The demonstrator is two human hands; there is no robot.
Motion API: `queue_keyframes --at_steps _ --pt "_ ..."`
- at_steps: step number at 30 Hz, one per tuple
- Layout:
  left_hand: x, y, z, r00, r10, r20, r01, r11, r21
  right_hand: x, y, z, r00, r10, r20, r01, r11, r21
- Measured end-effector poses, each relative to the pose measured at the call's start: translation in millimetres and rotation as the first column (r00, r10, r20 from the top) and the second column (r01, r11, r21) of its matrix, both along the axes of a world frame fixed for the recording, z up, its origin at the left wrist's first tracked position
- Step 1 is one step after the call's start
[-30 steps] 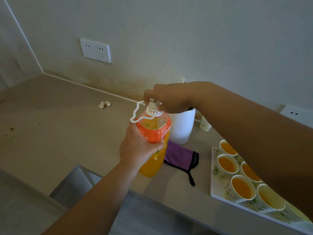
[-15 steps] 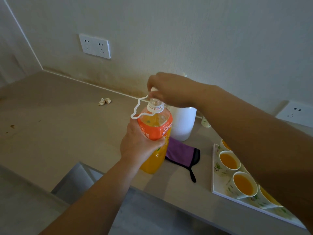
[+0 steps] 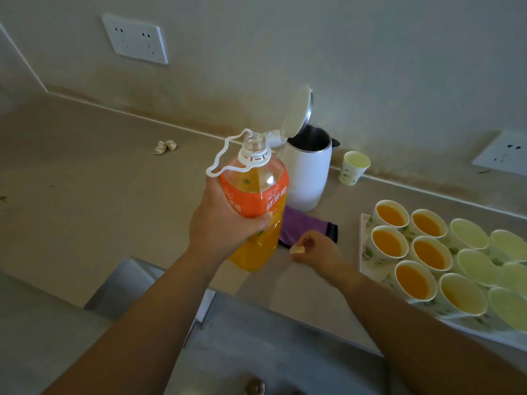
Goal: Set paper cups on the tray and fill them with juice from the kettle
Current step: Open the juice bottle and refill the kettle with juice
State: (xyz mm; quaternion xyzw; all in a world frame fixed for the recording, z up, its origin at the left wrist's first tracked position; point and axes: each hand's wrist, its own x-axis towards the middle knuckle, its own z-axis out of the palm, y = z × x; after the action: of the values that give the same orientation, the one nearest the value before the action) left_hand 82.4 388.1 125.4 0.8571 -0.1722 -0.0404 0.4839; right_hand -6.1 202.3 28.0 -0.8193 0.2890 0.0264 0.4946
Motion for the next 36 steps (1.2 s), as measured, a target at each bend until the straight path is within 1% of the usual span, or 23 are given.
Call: queue_keyframes --at_steps 3,5,7,8,10,12,13,14,15,16,17,18,19,21,23,28,33,36 --pt "0.5 0.6 -0.4 1.0 -0.003 0.008 0.003 1.0 -0.001 -3.2 8.6 -39.0 0.996 0.06 -0.06 -0.064 0.995 -0.072" --pt "1.1 1.0 -0.2 1.0 -0.01 0.013 0.01 1.0 0.004 -2.9 12.5 -50.5 0.994 0.085 -0.075 -0.099 0.973 -0.21" --pt "1.3 1.1 -0.4 1.0 -0.014 0.016 0.015 1.0 -0.01 -4.0 12.1 -53.4 0.99 0.101 -0.094 -0.128 0.927 -0.353" --pt "1.8 1.6 -0.8 1.0 -0.018 0.017 0.018 1.0 -0.019 -5.6 12.4 -53.3 0.989 0.117 -0.093 -0.144 0.909 -0.391" --pt "2.1 1.3 -1.1 0.999 -0.029 0.017 0.03 0.999 -0.031 -12.1 11.1 -50.3 0.987 0.155 -0.031 -0.153 0.889 -0.431" --pt "3.8 3.2 -0.9 0.999 -0.053 0.002 0.053 0.998 -0.04 -14.8 11.3 -42.9 0.982 0.162 0.095 -0.102 0.886 -0.452" --pt "5.3 4.8 -1.0 0.997 -0.073 -0.01 0.073 0.996 -0.051 -12.8 12.4 -34.2 0.976 0.146 0.163 -0.064 0.901 -0.429" --pt "7.0 7.0 -1.8 0.995 -0.099 -0.03 0.097 0.993 -0.064 -8.7 13.7 -21.5 0.97 0.123 0.21 -0.041 0.934 -0.355" --pt "8.5 9.6 -2.4 0.99 -0.13 -0.055 0.126 0.989 -0.083 -2.2 14.5 -5.8 0.966 0.11 0.234 -0.054 0.971 -0.232" --pt "10.9 12.8 -2.8 0.983 -0.166 -0.079 0.157 0.981 -0.112 5.6 14.7 12.5 0.96 0.139 0.242 -0.122 0.989 -0.084" --pt "13.9 16.2 -3.4 0.973 -0.207 -0.106 0.191 0.971 -0.143 13.7 13.5 29.0 0.948 0.202 0.246 -0.221 0.974 0.051" --pt "17.0 20.2 -3.3 0.958 -0.253 -0.133 0.23 0.959 -0.168 20.3 12.8 42.6 0.926 0.278 0.256 -0.32 0.937 0.141" --pt "21.2 23.7 -0.8 0.937 -0.314 -0.153 0.284 0.94 -0.191 27.6 11.5 52.2 0.897 0.352 0.267 -0.404 0.898 0.173" --pt "29.3 30.8 0.6 0.873 -0.44 -0.21 0.393 0.89 -0.233 37.1 12.3 60.8 0.859 0.449 0.246 -0.497 0.846 0.194" --pt "36.8 37.1 -1.4 0.83 -0.502 -0.242 0.437 0.856 -0.278 42.1 17.3 58.7 0.862 0.463 0.205 -0.501 0.84 0.208" --pt "42.5 46.1 -9.6 0.83 -0.515 -0.216 0.419 0.83 -0.369 40.8 33.9 43.6 0.903 0.366 0.224 -0.41 0.889 0.205" --pt "48.0 51.2 -4.0 0.826 -0.526 -0.204 0.401 0.802 -0.444 41.3 43.1 48.1 0.9 0.342 0.271 -0.379 0.92 0.098" --pt "51.6 49.7 9.3 0.804 -0.565 -0.185 0.425 0.764 -0.486 37.0 44.9 66.4 0.893 0.309 0.329 -0.347 0.936 0.063"
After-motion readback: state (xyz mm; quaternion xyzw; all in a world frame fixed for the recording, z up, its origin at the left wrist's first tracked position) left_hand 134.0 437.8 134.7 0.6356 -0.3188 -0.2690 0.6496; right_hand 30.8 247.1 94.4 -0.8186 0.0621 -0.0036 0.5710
